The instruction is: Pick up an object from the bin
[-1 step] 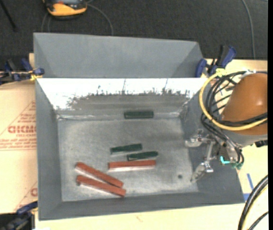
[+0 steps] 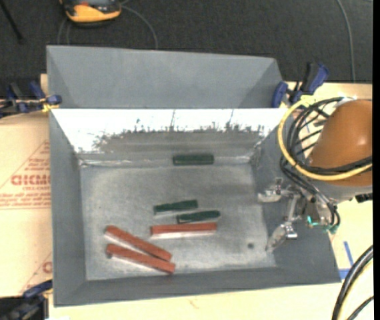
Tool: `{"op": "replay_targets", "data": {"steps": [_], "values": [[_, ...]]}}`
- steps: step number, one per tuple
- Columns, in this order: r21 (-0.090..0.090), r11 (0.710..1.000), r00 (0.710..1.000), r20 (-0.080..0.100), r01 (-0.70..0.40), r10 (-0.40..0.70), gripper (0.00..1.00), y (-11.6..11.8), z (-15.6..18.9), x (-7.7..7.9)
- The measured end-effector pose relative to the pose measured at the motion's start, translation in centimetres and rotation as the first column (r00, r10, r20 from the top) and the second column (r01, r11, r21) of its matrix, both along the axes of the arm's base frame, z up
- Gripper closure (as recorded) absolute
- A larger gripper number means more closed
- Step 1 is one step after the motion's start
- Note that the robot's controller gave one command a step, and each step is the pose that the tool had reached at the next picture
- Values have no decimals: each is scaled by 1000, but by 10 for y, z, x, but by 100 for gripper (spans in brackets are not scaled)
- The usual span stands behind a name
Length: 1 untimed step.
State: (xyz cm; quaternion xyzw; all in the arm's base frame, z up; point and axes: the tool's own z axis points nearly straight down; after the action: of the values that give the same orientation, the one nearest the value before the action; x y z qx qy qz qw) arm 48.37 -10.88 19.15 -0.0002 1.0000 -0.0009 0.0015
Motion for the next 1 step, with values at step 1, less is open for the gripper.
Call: {"op": "replay_targets", "data": {"steps": [1], "values": [[-1,998,998,3,-61,61,0,46,-15,26]]}}
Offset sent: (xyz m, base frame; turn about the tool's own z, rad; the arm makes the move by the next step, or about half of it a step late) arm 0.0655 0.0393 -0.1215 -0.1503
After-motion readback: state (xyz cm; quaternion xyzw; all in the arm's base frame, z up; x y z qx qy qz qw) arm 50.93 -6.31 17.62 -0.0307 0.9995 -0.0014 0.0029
